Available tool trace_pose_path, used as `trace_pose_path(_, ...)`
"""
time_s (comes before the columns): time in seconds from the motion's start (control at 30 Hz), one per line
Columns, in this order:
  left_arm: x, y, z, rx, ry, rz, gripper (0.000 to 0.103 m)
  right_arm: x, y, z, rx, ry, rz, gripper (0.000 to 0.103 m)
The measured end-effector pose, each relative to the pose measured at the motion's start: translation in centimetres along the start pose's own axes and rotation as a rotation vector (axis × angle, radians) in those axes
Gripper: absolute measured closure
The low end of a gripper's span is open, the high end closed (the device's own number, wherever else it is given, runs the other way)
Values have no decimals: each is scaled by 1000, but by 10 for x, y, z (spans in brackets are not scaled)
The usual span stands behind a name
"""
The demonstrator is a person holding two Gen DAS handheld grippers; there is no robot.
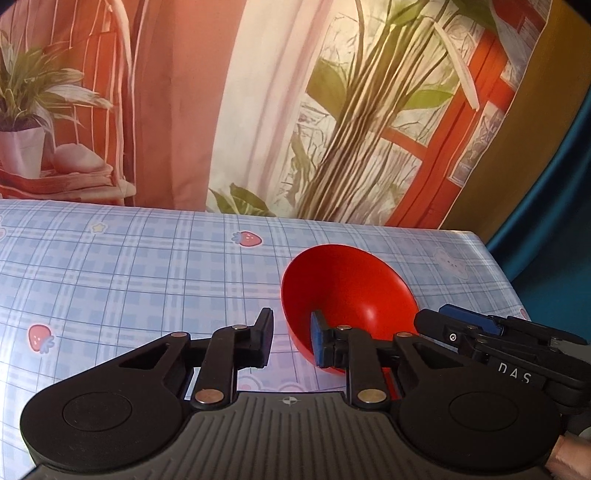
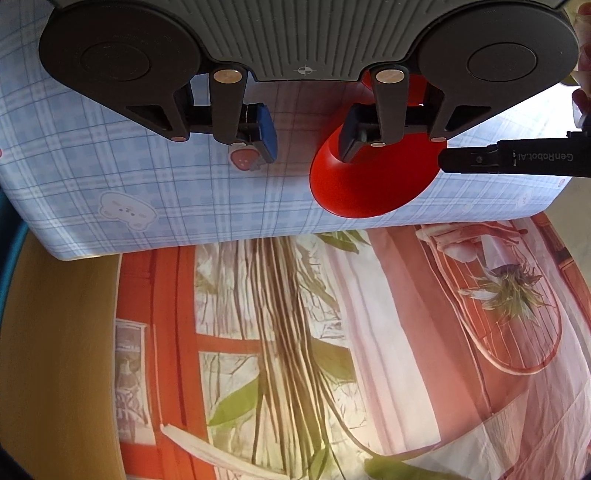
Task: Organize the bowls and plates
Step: 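Move the left gripper to a red bowl rim and close on it, then lift the red bowl with the left gripper and carry it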
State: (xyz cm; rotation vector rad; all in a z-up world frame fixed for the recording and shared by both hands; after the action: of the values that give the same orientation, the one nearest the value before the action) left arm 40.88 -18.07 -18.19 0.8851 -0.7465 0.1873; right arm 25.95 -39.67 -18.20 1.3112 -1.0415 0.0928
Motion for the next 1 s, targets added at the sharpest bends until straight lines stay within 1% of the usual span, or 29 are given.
trace_pose_path(0.03,-1,-2,-1,2,4,0,80,0,-1,0,1,-4,-2,74)
trace_pose_path(0.13,-1,-8,-3,20,13,-14,80,-1,-4,-2,8,-7,-3,76)
trace_pose_path(0.3,0,-15,-4,4,18,-23,80,-3,-10,-2,24,-27,-18,80)
trace_pose_path(0.37,-2,-17,-2,-15,11,-29,80,-3,-11,-2,34,-34,-25,84)
trace_pose_path(0.43,-4,-17,0,-32,-4,-33,83,-3,-12,-3,49,-37,-28,92)
trace_pose_path(0.5,-5,-15,4,-20,-23,-32,83,-3,-11,-5,51,-35,-29,92)
trace_pose_path(0.63,-3,-6,8,-34,-36,-14,83,-2,-5,-6,49,-31,-17,92)
trace_pose_path(0.73,1,3,17,-29,-60,-5,83,2,2,-5,49,-35,0,92)
trace_pose_path(1.0,2,32,39,-32,-102,15,83,12,33,-3,47,-35,52,92)
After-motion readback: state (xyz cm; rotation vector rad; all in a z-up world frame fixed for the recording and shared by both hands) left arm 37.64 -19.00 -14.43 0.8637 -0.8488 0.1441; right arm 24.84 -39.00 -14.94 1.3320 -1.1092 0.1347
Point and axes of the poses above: each gripper's, at about its wrist camera, not at the fingertips, and y roughly against the way its jaws point, z to its right, x to its top, the point moved 1 cm from there along -y, roughly the way its jaws point, and after that the axes turned 13 degrees about -x, right-handed, at the moved point
